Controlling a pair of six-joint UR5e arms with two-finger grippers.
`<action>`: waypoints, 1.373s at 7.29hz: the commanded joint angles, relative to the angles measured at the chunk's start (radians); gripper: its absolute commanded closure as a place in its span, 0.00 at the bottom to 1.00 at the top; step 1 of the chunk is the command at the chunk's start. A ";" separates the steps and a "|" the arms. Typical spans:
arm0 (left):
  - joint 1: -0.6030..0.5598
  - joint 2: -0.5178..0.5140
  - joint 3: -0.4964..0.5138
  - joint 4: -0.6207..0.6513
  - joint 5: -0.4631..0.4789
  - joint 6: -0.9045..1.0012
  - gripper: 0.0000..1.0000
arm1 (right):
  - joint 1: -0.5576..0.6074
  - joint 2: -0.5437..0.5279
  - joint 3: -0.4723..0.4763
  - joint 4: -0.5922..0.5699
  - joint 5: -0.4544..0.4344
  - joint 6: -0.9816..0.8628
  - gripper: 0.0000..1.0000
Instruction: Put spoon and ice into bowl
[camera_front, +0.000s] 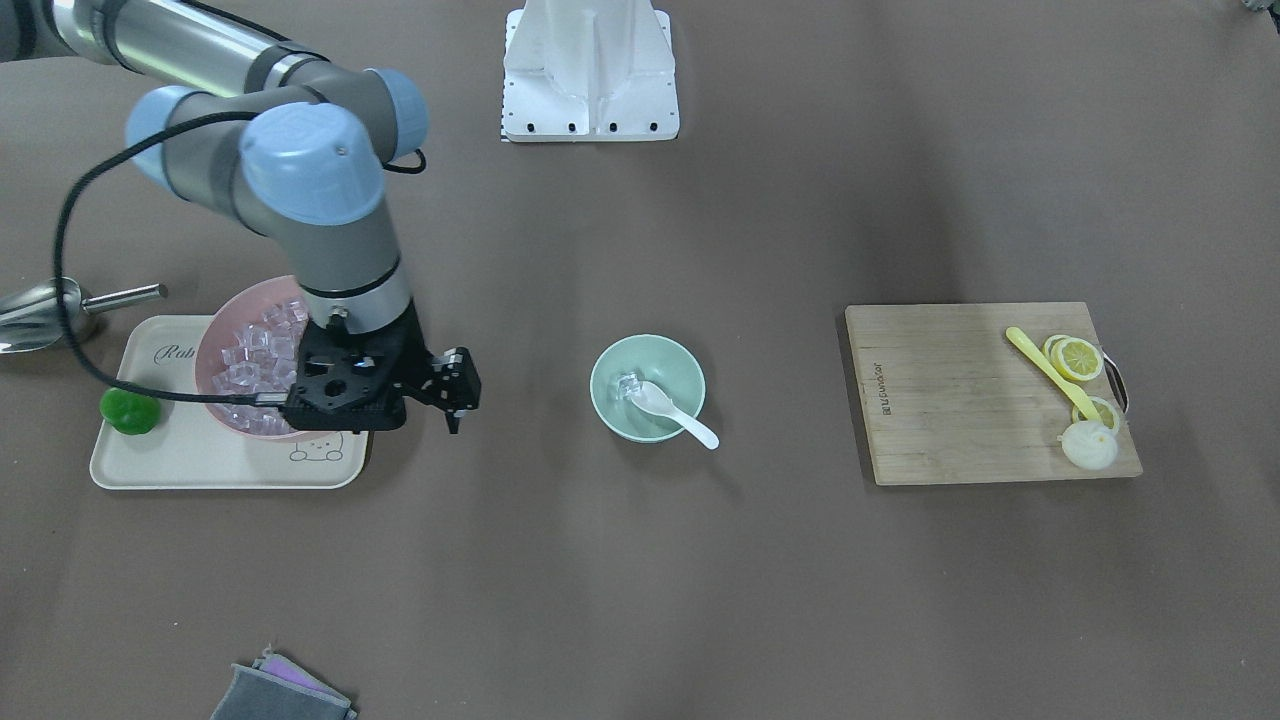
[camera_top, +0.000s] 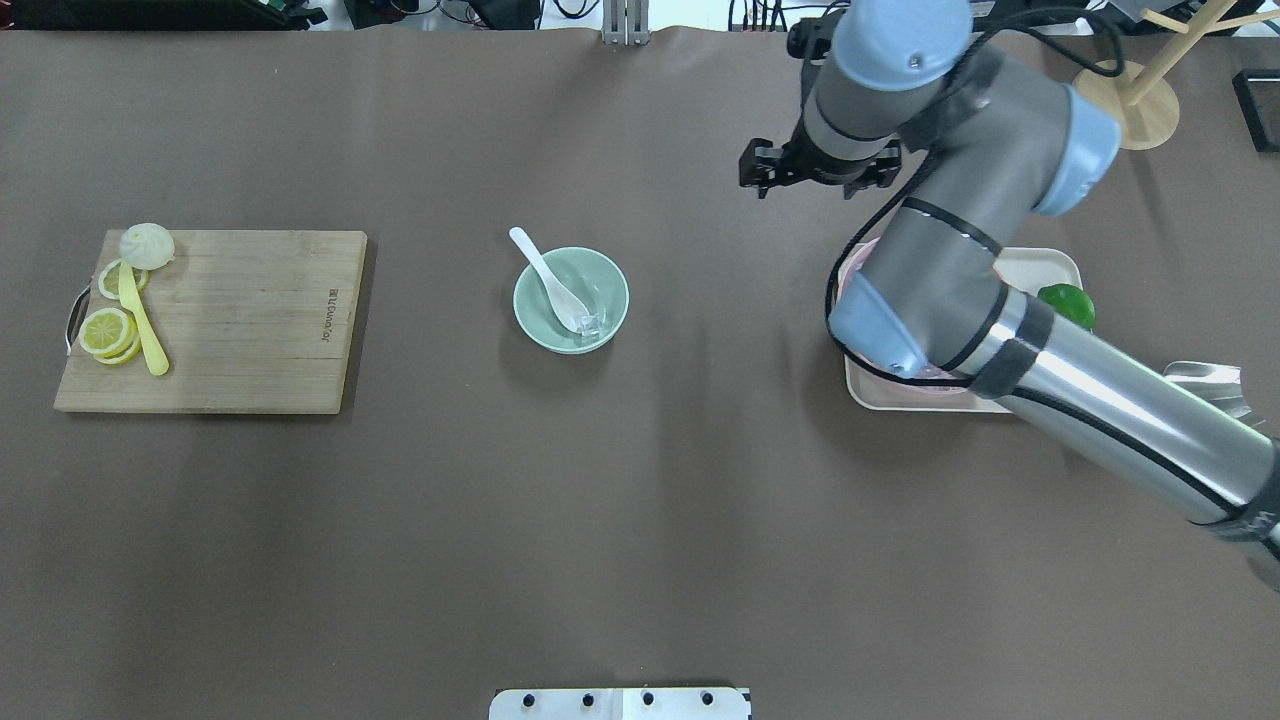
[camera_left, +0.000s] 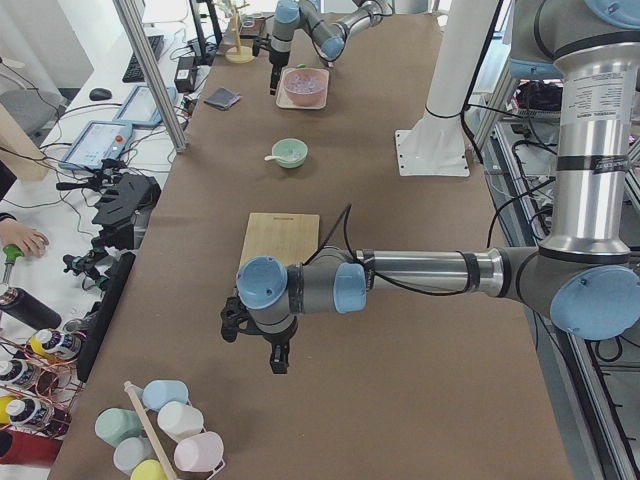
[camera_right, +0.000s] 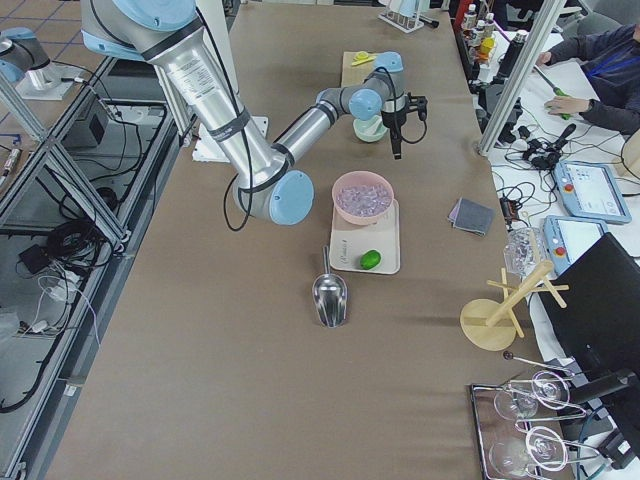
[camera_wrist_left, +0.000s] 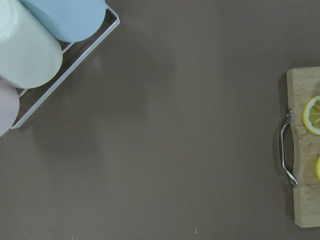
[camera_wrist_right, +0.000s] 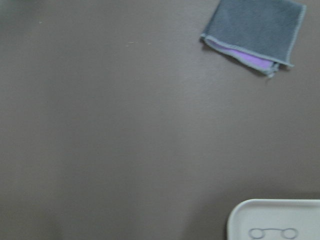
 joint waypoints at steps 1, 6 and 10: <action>0.000 0.037 -0.051 -0.003 0.004 -0.123 0.01 | 0.140 -0.145 0.092 -0.010 0.098 -0.211 0.00; 0.005 0.031 -0.051 -0.005 0.004 -0.121 0.01 | 0.536 -0.540 0.197 -0.047 0.366 -0.751 0.00; 0.005 0.032 -0.050 -0.005 0.004 -0.121 0.01 | 0.577 -0.926 0.374 -0.048 0.381 -0.795 0.00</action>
